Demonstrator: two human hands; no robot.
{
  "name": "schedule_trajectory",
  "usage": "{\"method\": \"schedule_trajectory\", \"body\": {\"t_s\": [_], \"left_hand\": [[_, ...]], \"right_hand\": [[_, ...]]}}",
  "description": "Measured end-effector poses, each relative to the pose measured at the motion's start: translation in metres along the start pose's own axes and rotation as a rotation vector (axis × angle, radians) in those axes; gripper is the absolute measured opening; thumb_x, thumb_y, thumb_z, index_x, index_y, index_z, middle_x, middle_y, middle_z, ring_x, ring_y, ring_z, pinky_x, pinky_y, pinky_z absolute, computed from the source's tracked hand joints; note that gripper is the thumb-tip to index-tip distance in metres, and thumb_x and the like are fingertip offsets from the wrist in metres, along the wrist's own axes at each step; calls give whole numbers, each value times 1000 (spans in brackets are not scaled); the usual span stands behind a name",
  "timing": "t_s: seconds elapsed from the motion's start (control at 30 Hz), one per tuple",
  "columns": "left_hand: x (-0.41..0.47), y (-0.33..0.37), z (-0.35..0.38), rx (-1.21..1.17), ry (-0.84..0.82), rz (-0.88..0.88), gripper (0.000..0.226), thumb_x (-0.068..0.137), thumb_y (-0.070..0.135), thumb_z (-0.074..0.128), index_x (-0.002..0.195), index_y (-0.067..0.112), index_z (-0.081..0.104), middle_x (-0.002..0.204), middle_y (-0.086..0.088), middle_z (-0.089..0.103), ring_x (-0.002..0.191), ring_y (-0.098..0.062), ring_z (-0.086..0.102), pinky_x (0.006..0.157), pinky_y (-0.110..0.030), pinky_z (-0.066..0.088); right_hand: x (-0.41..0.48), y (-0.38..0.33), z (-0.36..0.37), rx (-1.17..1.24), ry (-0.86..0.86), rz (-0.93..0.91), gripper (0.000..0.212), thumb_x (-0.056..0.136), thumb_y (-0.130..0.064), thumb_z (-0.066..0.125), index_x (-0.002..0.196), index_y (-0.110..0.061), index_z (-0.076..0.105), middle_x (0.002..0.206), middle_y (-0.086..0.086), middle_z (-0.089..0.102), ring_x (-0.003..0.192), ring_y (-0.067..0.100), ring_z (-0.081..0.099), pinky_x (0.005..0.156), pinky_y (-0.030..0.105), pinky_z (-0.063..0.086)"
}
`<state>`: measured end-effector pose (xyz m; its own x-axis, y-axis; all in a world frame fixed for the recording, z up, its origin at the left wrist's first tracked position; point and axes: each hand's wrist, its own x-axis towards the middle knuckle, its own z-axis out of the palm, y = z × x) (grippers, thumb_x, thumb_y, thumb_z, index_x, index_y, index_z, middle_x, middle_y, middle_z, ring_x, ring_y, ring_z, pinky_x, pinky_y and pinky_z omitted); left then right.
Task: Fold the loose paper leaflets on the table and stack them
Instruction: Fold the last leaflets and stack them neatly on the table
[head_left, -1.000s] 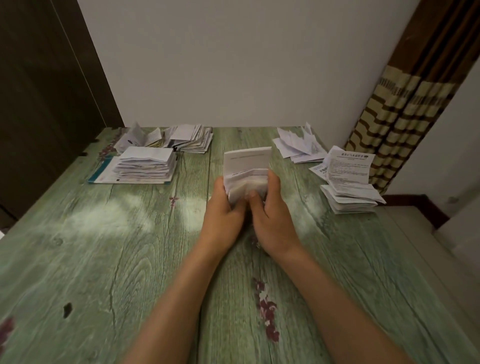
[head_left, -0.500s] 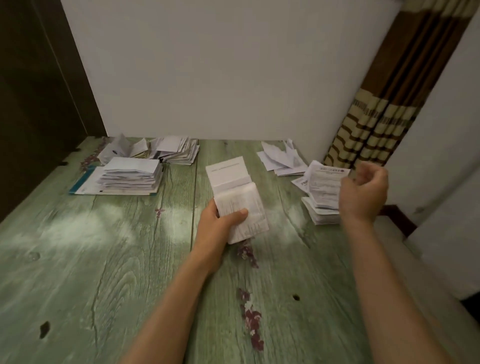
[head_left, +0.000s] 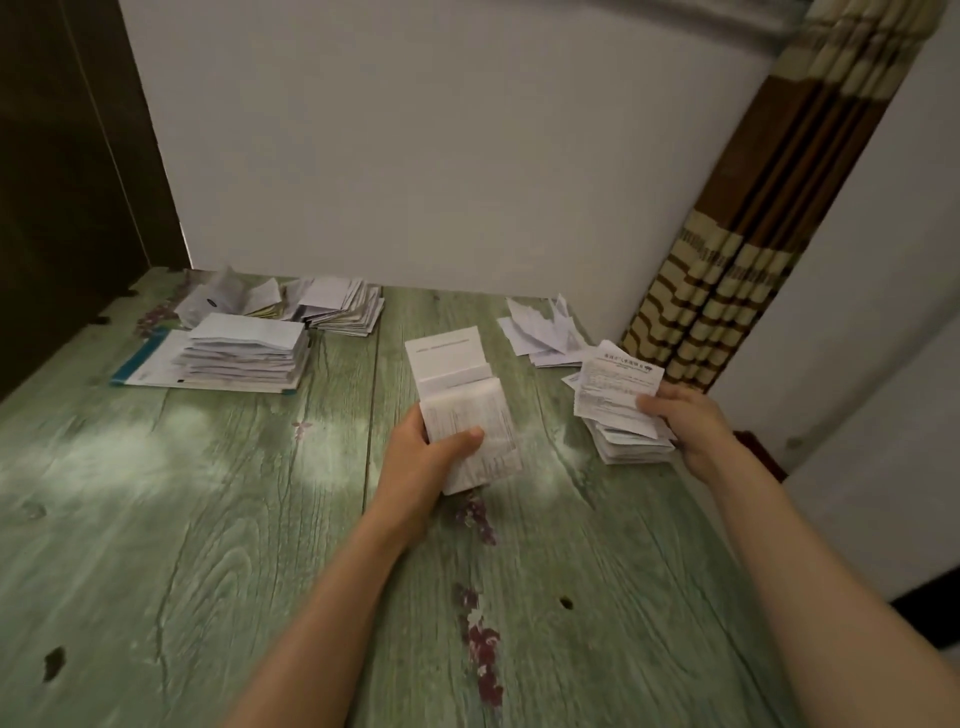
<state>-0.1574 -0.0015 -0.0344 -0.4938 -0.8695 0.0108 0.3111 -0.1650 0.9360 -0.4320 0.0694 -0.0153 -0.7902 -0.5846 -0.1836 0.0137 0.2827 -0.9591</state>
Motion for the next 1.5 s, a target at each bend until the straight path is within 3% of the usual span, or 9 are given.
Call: {"method": "schedule_trajectory", "body": {"t_s": [0.13, 0.3, 0.5, 0.6, 0.8, 1.0, 1.17, 1.37, 1.5], "left_hand": [[0, 0, 0, -5, -2, -9, 34, 83, -6, 60, 102, 22, 57, 99, 0, 68, 86, -14, 67, 66, -25, 58], [0, 0, 1, 18, 3, -12, 33, 83, -5, 61, 104, 20, 57, 101, -2, 68, 90, -16, 67, 72, -29, 57], [0, 0, 0, 30, -6, 1, 35, 83, -5, 61, 98, 27, 56, 101, -1, 67, 91, -16, 66, 73, -30, 55], [0, -1, 1, 28, -4, -3, 34, 83, -5, 61, 99, 25, 56, 102, -2, 67, 91, -16, 66, 74, -30, 55], [1, -1, 0, 23, 3, -9, 34, 83, -5, 61, 98, 25, 56, 100, -1, 67, 89, -15, 66, 73, -29, 56], [1, 0, -1, 37, 9, -22, 32, 83, -4, 62, 103, 21, 57, 99, 0, 68, 90, -16, 66, 74, -31, 55], [2, 2, 1, 34, 92, -41, 40, 84, -4, 60, 118, 14, 46, 110, -3, 61, 98, -19, 61, 73, -30, 53], [4, 6, 5, 125, 139, -45, 32, 90, 1, 49, 116, 17, 40, 104, 1, 54, 91, -15, 56, 72, -32, 52], [4, 6, 7, 139, 128, -49, 25, 94, 9, 41, 118, 17, 42, 101, 2, 56, 88, -13, 57, 66, -27, 49]], "right_hand": [[-19, 1, -10, -193, 18, -158, 24, 87, 5, 56, 73, -14, 59, 87, 9, 61, 83, 21, 51, 65, 25, 40], [-38, 6, -13, -536, -63, -256, 32, 86, 10, 45, 67, -10, 63, 111, 16, 60, 102, 26, 53, 92, 34, 40], [-34, -4, 3, -786, -99, -326, 37, 86, -21, 65, 58, 0, 57, 99, 13, 62, 93, 28, 57, 75, 35, 42], [-29, -12, 8, -817, -114, -263, 27, 79, -24, 75, 70, -12, 52, 87, 4, 56, 82, 19, 52, 63, 31, 38], [-27, -25, 0, -955, -301, -220, 49, 80, -24, 73, 123, -12, 54, 118, 3, 53, 101, 18, 49, 74, 26, 38], [-35, -37, 2, -1131, -423, -92, 26, 77, -30, 76, 85, -16, 56, 95, 1, 55, 80, 14, 51, 64, 24, 40], [-56, -44, 12, -990, -388, -187, 33, 83, -16, 68, 113, -11, 58, 110, 4, 59, 97, 21, 58, 84, 35, 50], [-115, -32, 73, 240, -414, -13, 19, 86, -7, 57, 105, -11, 58, 112, 15, 59, 101, 30, 56, 82, 42, 51], [-128, -13, 118, 103, -236, -151, 15, 87, -14, 62, 97, -23, 54, 104, 3, 61, 94, 20, 60, 72, 32, 56]]}}
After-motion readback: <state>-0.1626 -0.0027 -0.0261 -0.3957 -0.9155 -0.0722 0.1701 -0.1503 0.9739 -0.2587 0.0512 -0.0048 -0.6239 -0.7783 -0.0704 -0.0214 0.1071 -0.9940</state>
